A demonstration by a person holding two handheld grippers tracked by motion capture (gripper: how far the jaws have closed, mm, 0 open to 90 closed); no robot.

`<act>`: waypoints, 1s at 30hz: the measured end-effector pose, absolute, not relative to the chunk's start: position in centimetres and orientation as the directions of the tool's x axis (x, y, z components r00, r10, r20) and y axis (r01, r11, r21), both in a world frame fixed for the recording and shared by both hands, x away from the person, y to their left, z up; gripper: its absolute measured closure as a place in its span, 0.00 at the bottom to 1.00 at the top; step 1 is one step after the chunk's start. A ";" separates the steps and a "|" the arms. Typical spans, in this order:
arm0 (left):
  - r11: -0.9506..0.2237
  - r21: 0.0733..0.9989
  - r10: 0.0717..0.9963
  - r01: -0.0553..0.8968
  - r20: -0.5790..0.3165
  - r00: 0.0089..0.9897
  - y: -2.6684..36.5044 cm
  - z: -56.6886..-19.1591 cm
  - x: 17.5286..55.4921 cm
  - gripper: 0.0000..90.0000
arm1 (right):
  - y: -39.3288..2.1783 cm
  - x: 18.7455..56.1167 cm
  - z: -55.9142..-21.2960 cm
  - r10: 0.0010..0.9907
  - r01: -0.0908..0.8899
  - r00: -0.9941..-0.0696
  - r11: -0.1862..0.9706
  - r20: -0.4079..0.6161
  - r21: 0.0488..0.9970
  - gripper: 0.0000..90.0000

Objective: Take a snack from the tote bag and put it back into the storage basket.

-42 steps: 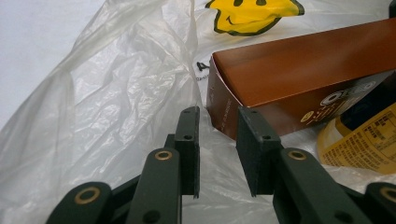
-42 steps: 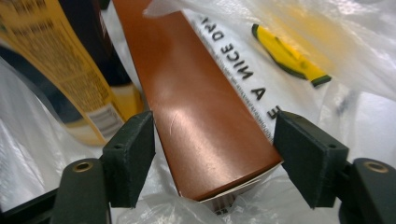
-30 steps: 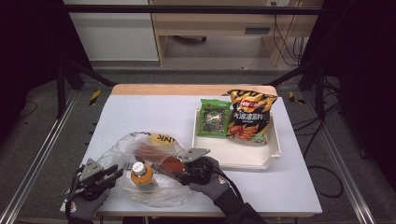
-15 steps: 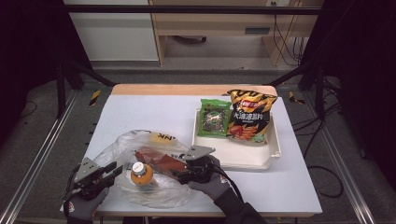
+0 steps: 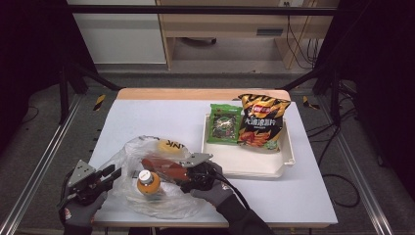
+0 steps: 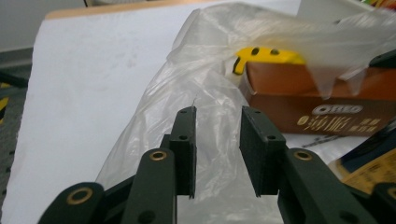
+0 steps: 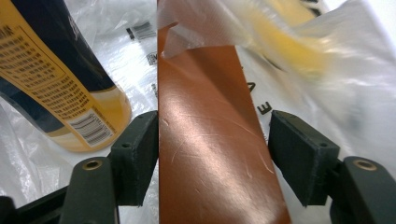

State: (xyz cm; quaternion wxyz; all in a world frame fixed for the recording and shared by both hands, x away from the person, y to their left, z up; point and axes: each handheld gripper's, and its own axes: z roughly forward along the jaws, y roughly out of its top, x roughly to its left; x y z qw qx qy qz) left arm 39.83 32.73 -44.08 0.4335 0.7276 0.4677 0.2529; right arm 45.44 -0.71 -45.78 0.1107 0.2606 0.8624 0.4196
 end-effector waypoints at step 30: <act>-0.219 0.851 0.894 0.477 -0.020 0.447 31.9 -44.9 40.3 0.74 | -2.7 43.7 -42.6 0.418 0.227 -0.908 0.481 0.007 0.847 0.48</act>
